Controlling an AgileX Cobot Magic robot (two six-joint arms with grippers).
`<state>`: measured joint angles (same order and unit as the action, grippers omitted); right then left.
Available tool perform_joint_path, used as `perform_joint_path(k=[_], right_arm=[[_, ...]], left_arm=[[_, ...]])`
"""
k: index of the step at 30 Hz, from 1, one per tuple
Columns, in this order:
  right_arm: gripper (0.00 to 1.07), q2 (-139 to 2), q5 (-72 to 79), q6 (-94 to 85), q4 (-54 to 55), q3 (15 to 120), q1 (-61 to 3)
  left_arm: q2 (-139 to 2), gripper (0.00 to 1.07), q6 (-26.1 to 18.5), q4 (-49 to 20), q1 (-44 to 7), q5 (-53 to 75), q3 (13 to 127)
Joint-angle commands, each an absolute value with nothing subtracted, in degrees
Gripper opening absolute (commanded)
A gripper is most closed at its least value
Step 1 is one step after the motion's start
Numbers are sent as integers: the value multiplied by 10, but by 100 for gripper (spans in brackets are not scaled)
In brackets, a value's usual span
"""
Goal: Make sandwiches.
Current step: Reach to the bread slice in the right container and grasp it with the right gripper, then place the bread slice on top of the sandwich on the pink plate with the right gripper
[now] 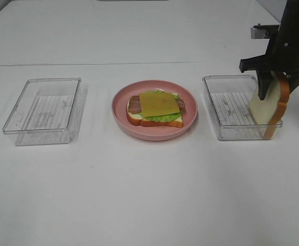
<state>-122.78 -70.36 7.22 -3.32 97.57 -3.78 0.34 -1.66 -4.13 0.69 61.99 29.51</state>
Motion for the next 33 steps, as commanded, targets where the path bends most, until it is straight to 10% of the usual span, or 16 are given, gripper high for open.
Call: perform_joint_path(k=[1,33], right_arm=[[12,-1229,-763,80,-40,973,-35],[0,-1083,-762,84,90,967,-37]], left_arm=[[12,100,-12,-44,3,617,295],[12,100,-12,-44,3,617,295]])
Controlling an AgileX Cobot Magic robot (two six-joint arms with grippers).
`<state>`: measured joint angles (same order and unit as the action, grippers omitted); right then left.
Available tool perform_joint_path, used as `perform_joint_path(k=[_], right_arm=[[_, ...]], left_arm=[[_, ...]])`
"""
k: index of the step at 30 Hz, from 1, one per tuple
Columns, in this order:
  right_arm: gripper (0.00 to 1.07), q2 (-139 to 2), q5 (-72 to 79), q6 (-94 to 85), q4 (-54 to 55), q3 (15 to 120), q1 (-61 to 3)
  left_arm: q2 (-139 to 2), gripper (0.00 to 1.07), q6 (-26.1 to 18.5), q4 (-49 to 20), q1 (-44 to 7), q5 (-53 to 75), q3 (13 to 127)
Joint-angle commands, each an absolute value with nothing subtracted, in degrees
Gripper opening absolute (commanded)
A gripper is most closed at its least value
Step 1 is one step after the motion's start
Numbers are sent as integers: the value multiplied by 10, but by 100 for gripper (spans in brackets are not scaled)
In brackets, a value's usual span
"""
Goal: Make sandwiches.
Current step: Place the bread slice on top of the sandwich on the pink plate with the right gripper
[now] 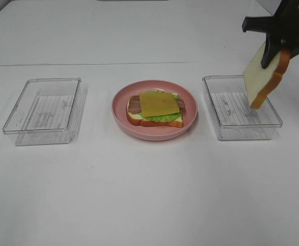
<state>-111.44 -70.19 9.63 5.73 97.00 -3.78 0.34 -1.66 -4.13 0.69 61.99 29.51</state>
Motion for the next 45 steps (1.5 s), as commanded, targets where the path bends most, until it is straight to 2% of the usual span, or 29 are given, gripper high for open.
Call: perform_joint_path(k=[1,5,6,8,10,13,16,18,26,33,45], right_arm=[[0,-1074,-760,78,101,967,-37],[0,-1052,-747,49,152,967,-37],[0,-1049,-733,29,211,967,-37],[0,-1049,-727,19,236,967,-37],[0,-1058,-675,-32,346,954,-41],[0,-1061,-659,-45,370,949,-45],[0,-1082,-627,-64,414,945,-66],[0,-1121,-594,-73,453,945,-107],[0,-1208,-552,-77,509,946,-151],[0,-1246,-534,-84,548,946,-151],[0,-1290,-508,-88,548,946,-151]], left_arm=[[12,100,-12,-44,3,617,295],[12,100,-12,-44,3,617,295],[12,100,-12,-44,3,617,295],[12,100,-12,-44,3,617,295],[12,100,-12,-46,3,617,295],[12,100,-12,-46,3,617,295],[12,100,-12,-46,3,617,295],[12,100,-12,-46,3,617,295],[12,100,-12,-46,3,617,295],[12,100,-12,-46,3,617,295],[12,100,-12,-46,3,617,295]])
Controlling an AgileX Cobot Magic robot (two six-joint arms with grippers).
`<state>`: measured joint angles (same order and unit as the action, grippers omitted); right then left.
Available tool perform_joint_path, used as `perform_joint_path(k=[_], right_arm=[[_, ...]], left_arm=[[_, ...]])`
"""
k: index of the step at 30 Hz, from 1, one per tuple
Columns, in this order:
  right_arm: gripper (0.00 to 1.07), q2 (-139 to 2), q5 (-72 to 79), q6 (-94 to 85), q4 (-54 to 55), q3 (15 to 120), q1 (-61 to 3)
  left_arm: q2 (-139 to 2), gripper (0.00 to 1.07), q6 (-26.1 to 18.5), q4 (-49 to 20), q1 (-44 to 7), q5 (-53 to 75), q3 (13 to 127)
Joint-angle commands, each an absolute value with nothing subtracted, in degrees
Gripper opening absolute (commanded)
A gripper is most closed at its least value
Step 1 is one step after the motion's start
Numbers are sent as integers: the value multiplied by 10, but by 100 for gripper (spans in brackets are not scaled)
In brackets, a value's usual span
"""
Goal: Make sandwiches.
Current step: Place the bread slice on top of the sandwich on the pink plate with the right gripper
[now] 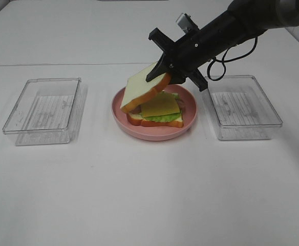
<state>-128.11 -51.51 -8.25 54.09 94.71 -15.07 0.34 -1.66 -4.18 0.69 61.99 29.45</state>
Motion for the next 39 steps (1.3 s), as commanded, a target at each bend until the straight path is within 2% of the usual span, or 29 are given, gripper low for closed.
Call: perform_joint_path(k=[1,9,11,12,14,15,16,17,18,19,21,25,32,38,39], right_arm=[[0,-1290,-508,-88,548,946,-151],[0,-1304,-502,-88,539,946,-151],[7,-1304,-504,-88,520,946,-151],[7,-1304,-504,-88,520,946,-151],[26,-1303,-505,-78,498,946,-151],[26,-1303,-505,-78,498,946,-151],[43,-1302,-505,-67,484,946,-151],[43,-1302,-505,-67,484,946,-151],[57,-1302,-508,-68,476,949,-150],[62,-1302,-511,-68,469,952,-150],[66,-1302,-520,-68,456,961,-150],[66,-1302,-535,-60,434,979,-150],[70,-1302,-611,28,262,1051,-150],[73,-1302,-672,58,206,1105,-150],[77,-1302,-691,68,196,1125,-151]], left_arm=[[12,100,-12,-46,3,617,295],[12,100,-12,-46,3,617,295],[12,100,-12,-46,3,617,295],[12,100,-12,-46,3,617,295],[12,100,-12,-46,3,617,295],[12,100,-12,-46,3,617,295],[12,100,-12,-46,3,617,295],[12,100,-12,-46,3,617,295],[12,100,-12,-46,3,617,295],[12,100,-12,-46,3,617,295],[12,100,-12,-46,3,617,295],[12,100,-12,-46,3,617,295],[12,100,-12,-46,3,617,295],[12,100,-12,-46,3,617,295],[12,100,-12,-46,3,617,295]])
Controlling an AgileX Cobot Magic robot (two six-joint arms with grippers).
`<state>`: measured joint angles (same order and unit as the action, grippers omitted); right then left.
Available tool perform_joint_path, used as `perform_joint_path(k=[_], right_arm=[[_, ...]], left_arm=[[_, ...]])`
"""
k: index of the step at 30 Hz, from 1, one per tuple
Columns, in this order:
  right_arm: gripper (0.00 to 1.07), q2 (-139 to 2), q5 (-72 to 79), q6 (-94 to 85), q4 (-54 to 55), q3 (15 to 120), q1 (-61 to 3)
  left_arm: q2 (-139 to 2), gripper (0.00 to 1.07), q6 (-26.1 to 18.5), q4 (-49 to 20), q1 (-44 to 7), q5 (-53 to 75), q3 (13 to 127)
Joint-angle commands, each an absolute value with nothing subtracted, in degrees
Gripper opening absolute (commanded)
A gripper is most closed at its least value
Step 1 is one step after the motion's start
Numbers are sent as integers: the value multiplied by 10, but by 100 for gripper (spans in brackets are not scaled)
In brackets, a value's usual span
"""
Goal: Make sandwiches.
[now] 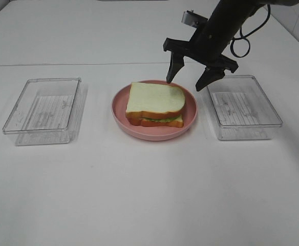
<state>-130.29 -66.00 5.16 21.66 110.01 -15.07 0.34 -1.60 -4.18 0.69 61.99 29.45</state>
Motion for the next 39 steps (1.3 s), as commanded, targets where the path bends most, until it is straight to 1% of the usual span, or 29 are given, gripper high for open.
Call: perform_joint_path(k=[1,2,3,4,8,10,11,12,13,16,18,21,23,26,28,29,30,31,32,33,34,35,36,37,38,39], right_arm=[[80,-1302,-703,70,190,1138,-151],[80,-1302,-703,70,190,1138,-151],[86,-1302,-731,70,172,1165,-151],[87,-1302,-759,70,152,1189,-151],[88,-1299,-762,70,124,1203,-151],[88,-1274,-762,78,60,1201,-149],[88,-1274,-762,78,60,1201,-149],[88,-1269,-762,78,34,1201,-149],[88,-1261,-762,83,-13,1201,-143],[88,-1255,-762,85,-28,1200,-138],[88,-1249,-762,85,-29,1194,-100],[88,-1249,-762,85,-28,1193,-88],[88,-1243,-762,85,-27,1175,-50],[88,-1239,-762,81,-27,1167,-43],[88,-1220,-762,76,-30,1122,-23],[88,-1220,-762,76,-30,1122,-23],[88,-1211,-762,76,-30,1105,-23],[88,-1188,-762,76,-35,1065,-23],[88,-1188,-762,76,-35,1065,-23],[88,-1173,-762,78,-36,1039,-24],[88,-1139,-762,83,-34,992,-24],[88,-1124,-762,83,-34,971,-24],[88,-1124,-762,83,-34,971,-24],[88,-1083,-762,84,-39,915,-23],[88,-1083,-762,84,-39,915,-23],[88,-1066,-760,84,-40,886,-23]], left_arm=[[12,100,-12,-46,3,617,295],[12,100,-12,-46,3,617,295],[12,100,-12,-46,3,617,295],[12,100,-12,-46,3,617,295],[12,100,-12,-46,3,617,295],[12,100,-12,-46,3,617,295],[12,100,-12,-46,3,617,295],[12,100,-12,-46,3,617,295],[12,100,-12,-46,3,617,295],[12,100,-12,-47,3,617,295],[12,100,-12,-47,3,617,295],[12,100,-12,-47,3,617,295],[12,100,-12,-47,3,617,295],[12,100,-12,-48,3,617,295],[12,100,-12,-48,3,617,295],[12,100,-12,-48,3,617,295],[12,100,-12,-48,3,617,295],[12,100,-12,-48,3,617,295],[12,100,-12,-48,3,617,295],[12,100,-12,-48,3,617,295],[12,100,-12,-48,3,617,295],[12,100,-12,-48,3,617,295],[12,100,-12,-48,3,617,295],[12,100,-12,-48,3,617,295],[12,100,-12,-48,3,617,295],[12,100,-12,-48,3,617,295]])
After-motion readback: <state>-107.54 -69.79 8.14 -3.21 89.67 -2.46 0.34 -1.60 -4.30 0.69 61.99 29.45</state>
